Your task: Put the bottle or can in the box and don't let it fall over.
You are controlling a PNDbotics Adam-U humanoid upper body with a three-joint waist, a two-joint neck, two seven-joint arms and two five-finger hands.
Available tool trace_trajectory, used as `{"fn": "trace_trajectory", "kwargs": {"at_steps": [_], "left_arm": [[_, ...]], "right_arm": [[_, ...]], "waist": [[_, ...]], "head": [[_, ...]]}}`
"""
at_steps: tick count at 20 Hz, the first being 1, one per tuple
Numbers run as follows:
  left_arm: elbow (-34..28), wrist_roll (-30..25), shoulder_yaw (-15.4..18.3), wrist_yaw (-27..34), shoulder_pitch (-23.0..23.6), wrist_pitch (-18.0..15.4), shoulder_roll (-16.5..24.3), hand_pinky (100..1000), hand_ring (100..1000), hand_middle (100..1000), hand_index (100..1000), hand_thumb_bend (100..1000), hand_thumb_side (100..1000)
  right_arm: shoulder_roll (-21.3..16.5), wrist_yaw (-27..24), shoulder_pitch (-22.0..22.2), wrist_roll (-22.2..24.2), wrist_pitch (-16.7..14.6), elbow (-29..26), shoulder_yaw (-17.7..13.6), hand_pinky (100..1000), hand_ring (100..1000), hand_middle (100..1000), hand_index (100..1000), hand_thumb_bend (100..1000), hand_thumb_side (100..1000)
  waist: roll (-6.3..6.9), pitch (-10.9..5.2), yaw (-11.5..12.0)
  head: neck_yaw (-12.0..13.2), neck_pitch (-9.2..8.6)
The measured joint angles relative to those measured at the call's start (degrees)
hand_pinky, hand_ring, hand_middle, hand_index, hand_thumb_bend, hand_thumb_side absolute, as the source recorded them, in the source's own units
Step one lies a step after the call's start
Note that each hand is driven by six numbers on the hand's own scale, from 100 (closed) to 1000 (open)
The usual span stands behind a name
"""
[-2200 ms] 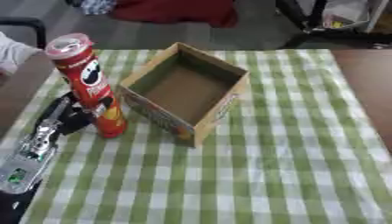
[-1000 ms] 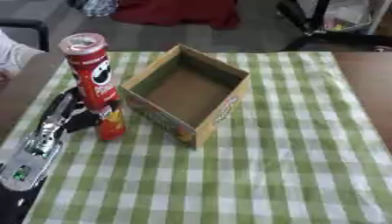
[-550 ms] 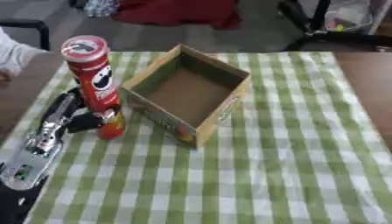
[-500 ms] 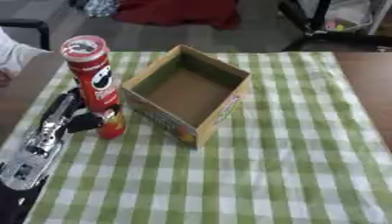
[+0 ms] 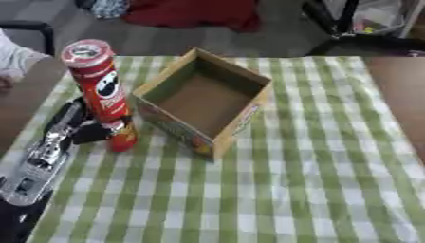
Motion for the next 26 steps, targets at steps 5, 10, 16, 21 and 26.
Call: {"fn": "trace_trajectory", "kwargs": {"at_steps": [5,10,16,21,26], "left_arm": [[-0.01,1.34,-0.02,0.10,0.00,0.91,-0.04,880,567,580,627,100,100],[-0.02,3.88,-0.02,0.11,0.00,1.71,-0.48,874,545,532,571,100,100],[-0.06,6.45,-0.02,-0.40,0.00,2.68,-0.48,857,475,520,519,100,100],[-0.54,7.38,-0.02,-1.12,0.01,3.24,-0.48,807,440,502,505,100,100],[-1.83,7.90,0.07,-2.06,0.08,3.39,-0.34,771,423,491,493,100,100]], "right_arm": [[0.00,0.00,0.00,0.00,0.01,0.00,0.00,868,863,816,924,100,530],[0.00,0.00,0.00,-0.04,0.02,0.00,-0.01,868,862,813,923,100,530],[0.00,0.00,0.00,-0.13,-0.03,0.00,-0.02,868,858,811,921,100,530],[0.00,0.00,0.01,-0.14,-0.03,0.00,-0.02,869,854,807,920,100,529],[0.00,0.00,0.04,-0.15,-0.04,0.00,-0.02,869,853,807,920,100,529]], "waist": [[0.00,0.00,0.00],[-0.01,0.00,0.00],[-0.01,0.00,-0.01],[-0.01,0.00,-0.01],[-0.01,-0.02,-0.01]], "head": [[0.00,0.00],[0.00,0.00],[0.00,-0.01],[0.00,-0.01],[-0.07,-0.01]]}}
